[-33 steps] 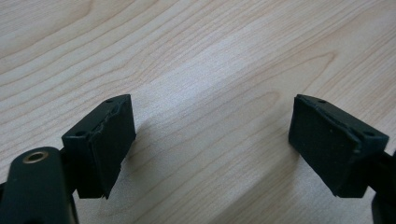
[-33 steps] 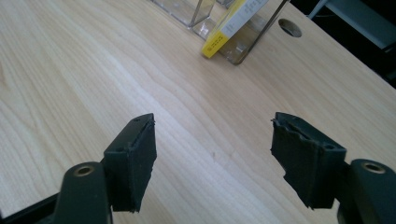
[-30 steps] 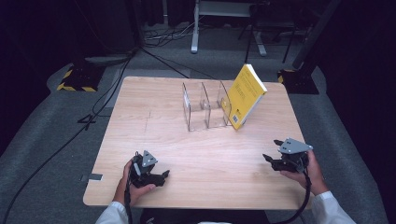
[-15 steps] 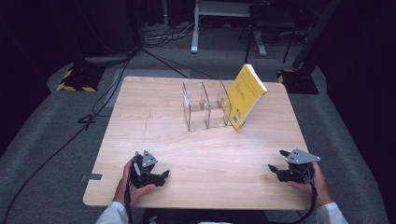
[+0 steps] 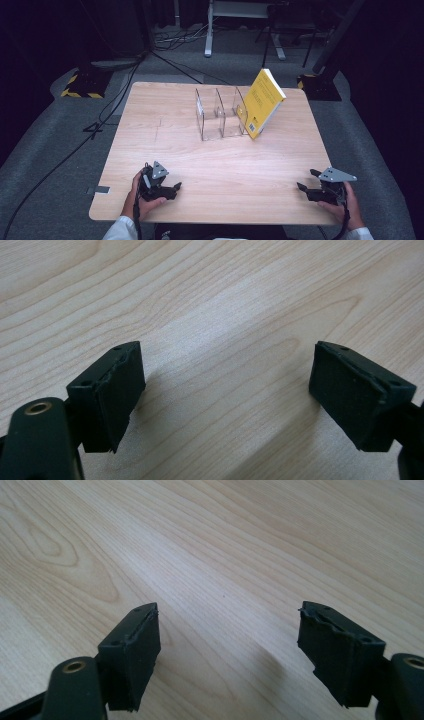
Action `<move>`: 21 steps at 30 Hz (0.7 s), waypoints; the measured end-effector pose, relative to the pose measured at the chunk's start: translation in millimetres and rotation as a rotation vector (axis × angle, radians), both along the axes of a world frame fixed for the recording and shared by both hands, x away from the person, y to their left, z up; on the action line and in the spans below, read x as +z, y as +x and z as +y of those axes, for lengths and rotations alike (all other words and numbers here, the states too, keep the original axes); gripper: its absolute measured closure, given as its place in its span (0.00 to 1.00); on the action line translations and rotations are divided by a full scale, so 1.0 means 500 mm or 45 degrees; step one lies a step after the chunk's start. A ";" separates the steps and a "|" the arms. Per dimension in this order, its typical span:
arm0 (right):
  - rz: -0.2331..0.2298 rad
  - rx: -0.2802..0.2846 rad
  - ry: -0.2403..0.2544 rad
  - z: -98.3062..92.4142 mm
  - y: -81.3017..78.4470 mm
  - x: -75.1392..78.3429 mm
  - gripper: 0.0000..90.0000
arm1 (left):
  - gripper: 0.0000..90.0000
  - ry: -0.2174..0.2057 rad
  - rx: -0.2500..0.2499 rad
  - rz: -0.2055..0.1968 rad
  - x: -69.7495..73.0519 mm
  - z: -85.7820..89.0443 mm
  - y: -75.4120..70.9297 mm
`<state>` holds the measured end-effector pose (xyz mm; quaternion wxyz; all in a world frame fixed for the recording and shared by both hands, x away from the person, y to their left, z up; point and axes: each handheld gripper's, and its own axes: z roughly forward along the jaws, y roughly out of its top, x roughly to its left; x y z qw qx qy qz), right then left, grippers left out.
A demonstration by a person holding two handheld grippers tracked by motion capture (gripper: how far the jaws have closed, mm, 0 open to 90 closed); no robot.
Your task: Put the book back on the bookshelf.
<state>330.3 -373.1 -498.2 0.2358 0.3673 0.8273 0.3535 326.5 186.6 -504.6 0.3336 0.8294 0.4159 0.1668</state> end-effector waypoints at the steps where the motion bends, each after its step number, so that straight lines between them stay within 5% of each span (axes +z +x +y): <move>1: 0.003 -0.001 0.007 -0.003 -0.002 -0.002 0.28 | 0.17 0.000 0.000 0.000 0.000 0.000 0.000; 7: 0.024 -0.026 0.012 -0.011 -0.012 -0.009 0.27 | 0.17 -0.001 0.000 -0.001 0.000 0.000 0.000; 14: 0.125 -0.042 0.097 -0.026 -0.003 -0.012 0.24 | 0.17 0.000 0.000 0.000 0.000 0.000 0.000; 21: 0.127 -0.040 0.100 -0.026 -0.001 -0.012 0.24 | 0.17 -0.002 0.002 0.001 0.000 0.000 -0.001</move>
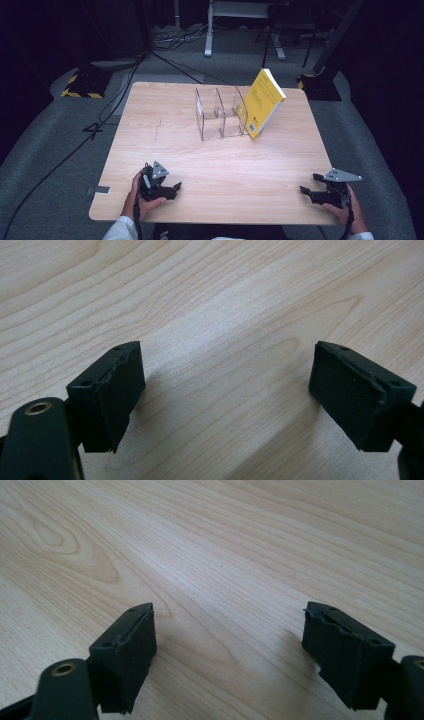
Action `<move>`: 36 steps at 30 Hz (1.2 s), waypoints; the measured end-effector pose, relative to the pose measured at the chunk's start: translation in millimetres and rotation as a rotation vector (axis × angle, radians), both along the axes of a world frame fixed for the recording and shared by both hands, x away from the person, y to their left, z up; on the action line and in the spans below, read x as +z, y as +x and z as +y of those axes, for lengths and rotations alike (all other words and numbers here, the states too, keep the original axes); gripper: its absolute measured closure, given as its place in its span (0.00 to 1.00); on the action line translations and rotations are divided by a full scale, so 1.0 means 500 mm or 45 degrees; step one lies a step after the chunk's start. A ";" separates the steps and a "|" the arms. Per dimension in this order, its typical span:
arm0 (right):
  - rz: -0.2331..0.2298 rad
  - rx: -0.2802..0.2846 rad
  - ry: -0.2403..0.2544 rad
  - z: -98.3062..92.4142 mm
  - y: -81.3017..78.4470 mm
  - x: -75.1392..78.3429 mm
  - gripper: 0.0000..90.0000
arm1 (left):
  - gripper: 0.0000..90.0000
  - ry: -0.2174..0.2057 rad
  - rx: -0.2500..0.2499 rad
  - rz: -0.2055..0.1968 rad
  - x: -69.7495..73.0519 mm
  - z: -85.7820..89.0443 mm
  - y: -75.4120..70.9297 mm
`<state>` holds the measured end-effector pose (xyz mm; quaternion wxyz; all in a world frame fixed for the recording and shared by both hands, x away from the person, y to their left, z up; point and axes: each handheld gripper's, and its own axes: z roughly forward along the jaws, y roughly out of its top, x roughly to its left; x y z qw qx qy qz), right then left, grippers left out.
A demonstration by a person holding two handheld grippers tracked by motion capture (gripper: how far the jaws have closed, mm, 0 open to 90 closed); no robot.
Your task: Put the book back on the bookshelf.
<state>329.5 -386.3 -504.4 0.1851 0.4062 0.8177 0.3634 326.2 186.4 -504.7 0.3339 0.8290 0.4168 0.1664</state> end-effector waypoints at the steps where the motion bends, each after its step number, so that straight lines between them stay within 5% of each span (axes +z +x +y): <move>1: -0.001 0.000 0.000 0.000 0.000 0.000 0.24 | 0.17 0.000 0.000 0.000 0.000 0.000 0.000; 36: 0.003 -0.012 -0.001 0.000 -0.002 0.000 0.24 | 0.17 -0.008 -0.009 0.006 -0.001 -0.002 0.003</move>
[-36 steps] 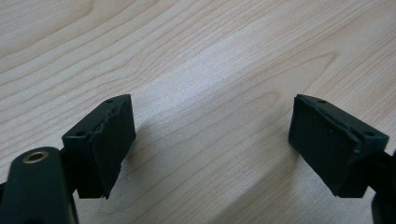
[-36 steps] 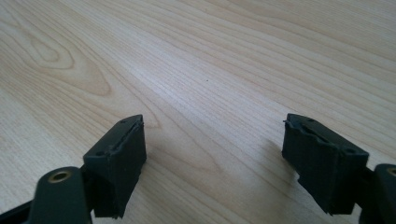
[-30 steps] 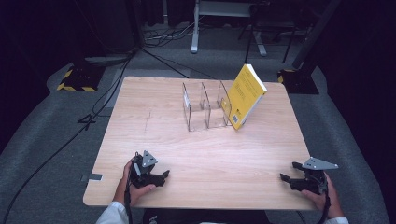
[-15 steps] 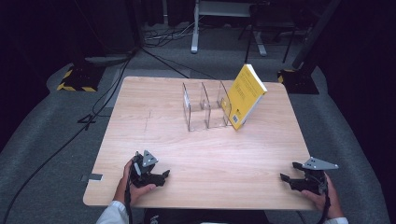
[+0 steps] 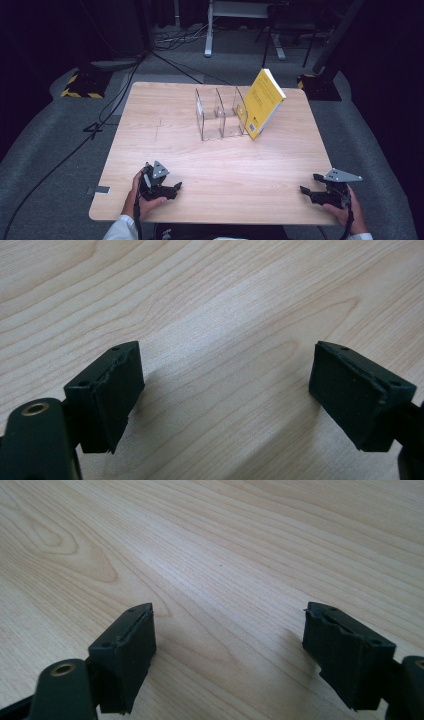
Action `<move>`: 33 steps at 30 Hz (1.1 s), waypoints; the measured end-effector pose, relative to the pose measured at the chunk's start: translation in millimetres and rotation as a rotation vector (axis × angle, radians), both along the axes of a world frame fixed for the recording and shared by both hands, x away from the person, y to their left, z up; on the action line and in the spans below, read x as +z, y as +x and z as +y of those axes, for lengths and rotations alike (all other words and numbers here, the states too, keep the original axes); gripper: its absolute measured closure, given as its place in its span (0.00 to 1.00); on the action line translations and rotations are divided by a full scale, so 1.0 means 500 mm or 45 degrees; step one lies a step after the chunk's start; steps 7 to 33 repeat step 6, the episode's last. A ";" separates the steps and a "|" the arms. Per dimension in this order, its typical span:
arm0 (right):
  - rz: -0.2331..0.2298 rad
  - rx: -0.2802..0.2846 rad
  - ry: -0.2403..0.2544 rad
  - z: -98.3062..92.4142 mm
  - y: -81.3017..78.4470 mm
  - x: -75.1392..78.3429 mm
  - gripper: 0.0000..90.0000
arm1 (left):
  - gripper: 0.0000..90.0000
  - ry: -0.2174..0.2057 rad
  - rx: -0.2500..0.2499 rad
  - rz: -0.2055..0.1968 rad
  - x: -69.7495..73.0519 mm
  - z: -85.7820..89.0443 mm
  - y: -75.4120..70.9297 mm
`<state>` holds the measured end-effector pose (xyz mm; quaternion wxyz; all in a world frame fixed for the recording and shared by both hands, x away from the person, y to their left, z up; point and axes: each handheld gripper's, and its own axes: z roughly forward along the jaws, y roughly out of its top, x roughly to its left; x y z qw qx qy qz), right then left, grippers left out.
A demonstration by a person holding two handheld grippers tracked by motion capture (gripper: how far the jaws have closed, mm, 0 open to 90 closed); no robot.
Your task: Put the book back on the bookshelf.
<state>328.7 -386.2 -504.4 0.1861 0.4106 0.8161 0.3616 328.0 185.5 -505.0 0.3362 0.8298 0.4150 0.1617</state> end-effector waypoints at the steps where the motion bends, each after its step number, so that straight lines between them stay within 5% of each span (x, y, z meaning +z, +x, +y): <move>1: 0.000 0.000 -0.001 0.000 0.000 0.000 0.24 | 0.17 0.000 0.000 0.000 0.000 0.000 0.000; 33: 0.000 0.000 0.000 0.000 0.000 0.000 0.24 | 0.17 0.002 0.001 0.002 0.000 0.000 0.000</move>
